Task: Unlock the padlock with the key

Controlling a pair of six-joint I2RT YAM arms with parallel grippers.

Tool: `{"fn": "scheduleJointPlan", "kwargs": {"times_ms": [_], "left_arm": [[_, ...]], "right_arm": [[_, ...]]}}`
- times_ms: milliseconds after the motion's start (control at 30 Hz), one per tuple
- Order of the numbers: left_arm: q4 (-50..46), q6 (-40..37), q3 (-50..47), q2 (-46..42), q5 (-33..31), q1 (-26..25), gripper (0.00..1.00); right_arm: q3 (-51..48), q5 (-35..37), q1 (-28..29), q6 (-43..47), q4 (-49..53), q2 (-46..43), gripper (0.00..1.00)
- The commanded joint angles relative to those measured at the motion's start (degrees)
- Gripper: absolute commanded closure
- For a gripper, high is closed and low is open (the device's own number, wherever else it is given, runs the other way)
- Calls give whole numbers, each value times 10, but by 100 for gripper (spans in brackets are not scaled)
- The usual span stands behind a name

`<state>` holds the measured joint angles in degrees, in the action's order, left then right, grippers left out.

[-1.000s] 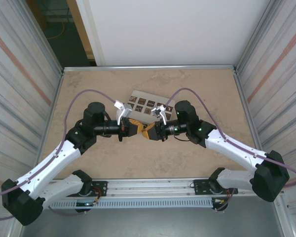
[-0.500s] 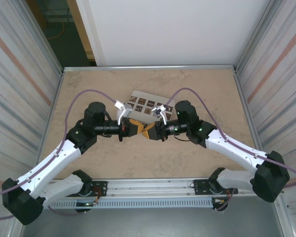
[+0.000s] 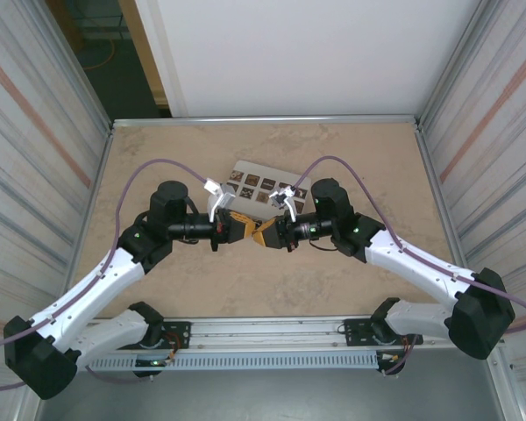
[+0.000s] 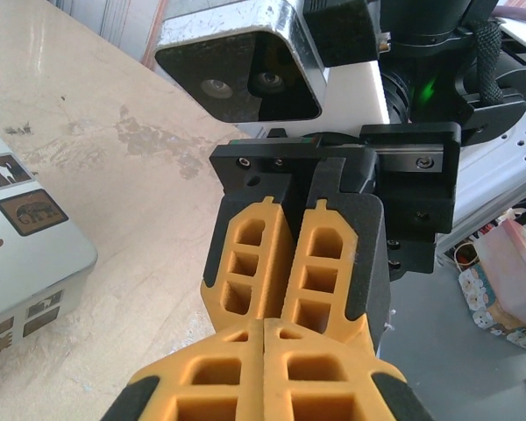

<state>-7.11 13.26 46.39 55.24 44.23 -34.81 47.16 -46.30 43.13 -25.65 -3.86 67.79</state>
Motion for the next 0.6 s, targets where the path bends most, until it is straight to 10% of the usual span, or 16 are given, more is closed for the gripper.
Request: {"fn": "scheduleJointPlan", "kwargs": {"times_ms": [0,200,567], "left_arm": [[-2,-12,8,0,31,2,100],[-7,-14,10,-3,21,2,96],[0,10,-33,-75,-139,21,33]], "right_arm": [[22,16,0,4,-3,-13,90],[22,35,0,13,18,-13,100],[-6,129,-27,22,69,-12,100]]}}
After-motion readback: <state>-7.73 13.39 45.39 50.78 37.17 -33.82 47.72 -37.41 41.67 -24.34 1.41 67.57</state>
